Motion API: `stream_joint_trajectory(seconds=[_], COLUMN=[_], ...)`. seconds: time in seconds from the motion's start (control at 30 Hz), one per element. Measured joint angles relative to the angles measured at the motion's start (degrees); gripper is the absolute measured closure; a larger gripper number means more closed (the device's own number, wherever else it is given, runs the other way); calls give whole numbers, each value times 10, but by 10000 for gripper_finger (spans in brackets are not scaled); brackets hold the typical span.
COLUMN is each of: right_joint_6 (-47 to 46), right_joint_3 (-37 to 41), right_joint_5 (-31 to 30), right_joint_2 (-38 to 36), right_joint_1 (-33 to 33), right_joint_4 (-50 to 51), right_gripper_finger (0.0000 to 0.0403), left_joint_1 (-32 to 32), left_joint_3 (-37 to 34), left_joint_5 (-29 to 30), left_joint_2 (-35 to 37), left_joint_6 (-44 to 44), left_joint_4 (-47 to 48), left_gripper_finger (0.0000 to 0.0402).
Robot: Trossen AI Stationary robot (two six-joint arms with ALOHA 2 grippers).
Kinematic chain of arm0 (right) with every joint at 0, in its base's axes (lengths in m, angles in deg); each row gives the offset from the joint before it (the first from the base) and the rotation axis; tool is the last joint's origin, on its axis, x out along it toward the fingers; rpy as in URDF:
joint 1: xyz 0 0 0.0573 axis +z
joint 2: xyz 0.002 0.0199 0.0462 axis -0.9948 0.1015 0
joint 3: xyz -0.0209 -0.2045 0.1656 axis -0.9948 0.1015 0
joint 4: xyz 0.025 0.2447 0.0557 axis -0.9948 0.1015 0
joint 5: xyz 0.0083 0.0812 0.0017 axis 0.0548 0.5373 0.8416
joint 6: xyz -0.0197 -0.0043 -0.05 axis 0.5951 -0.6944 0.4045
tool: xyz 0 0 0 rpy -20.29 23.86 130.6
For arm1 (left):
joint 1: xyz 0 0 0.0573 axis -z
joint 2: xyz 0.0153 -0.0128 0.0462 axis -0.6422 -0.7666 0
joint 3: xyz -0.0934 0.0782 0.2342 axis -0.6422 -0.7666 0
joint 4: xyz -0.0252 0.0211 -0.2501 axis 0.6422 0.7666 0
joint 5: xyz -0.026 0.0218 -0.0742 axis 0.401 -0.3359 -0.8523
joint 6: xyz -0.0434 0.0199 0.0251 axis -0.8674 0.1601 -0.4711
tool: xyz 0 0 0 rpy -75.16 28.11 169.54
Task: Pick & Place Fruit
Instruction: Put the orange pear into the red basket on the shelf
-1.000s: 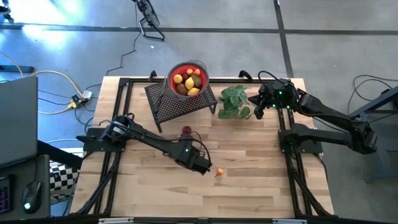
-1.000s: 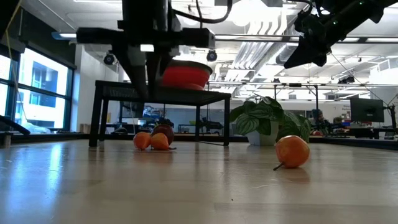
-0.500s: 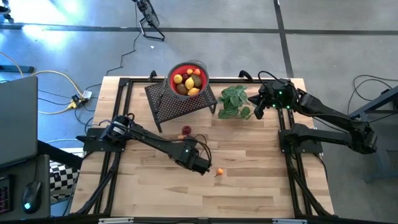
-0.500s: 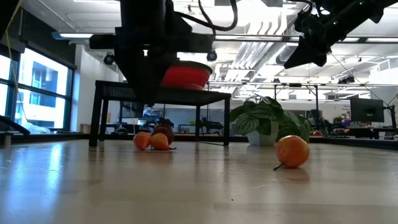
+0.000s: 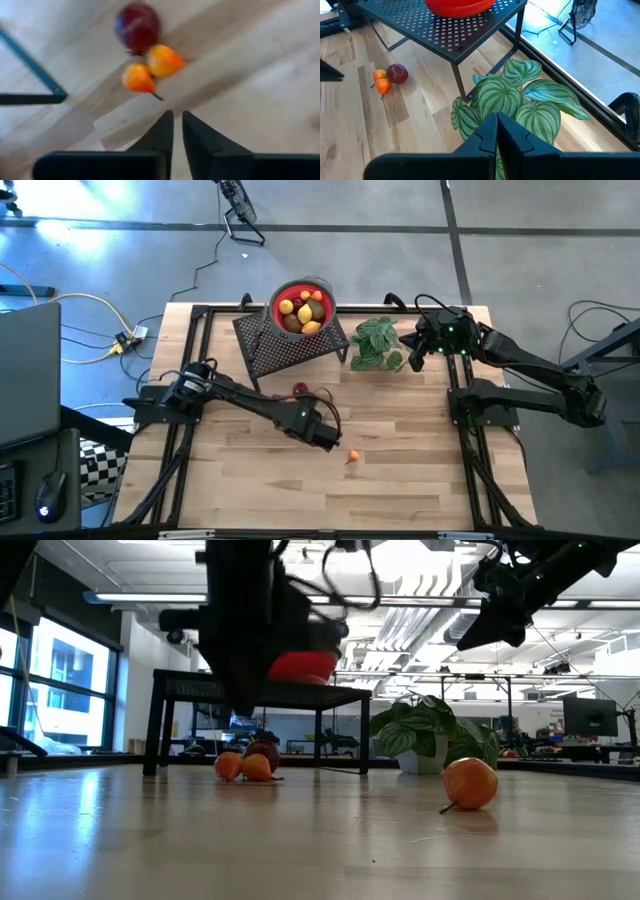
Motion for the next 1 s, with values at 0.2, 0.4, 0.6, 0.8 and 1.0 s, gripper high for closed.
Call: stream_joint_trajectory(seconds=[0.2,0.4,0.6,0.8,1.0], right_joint_6=[10,14,14,14,14], right_joint_3=[0,0,0,0,0], right_joint_5=[0,0,0,0,0], right_joint_2=[0,5,18,34,45], right_joint_1=[0,0,0,0,0], right_joint_4=[2,2,1,2,2], right_gripper_finger=[400,400,400,400,400], left_joint_1=[0,-1,-18,-58,-83], left_joint_3=[-19,-19,-19,-19,-19], left_joint_5=[-6,18,36,-48,-47], left_joint_2=[0,0,0,0,0], left_joint_6=[-26,-27,-91,-80,-44], left_joint_4=[-26,-69,-93,-94,-113], left_gripper_finger=[392,387,387,349,261])
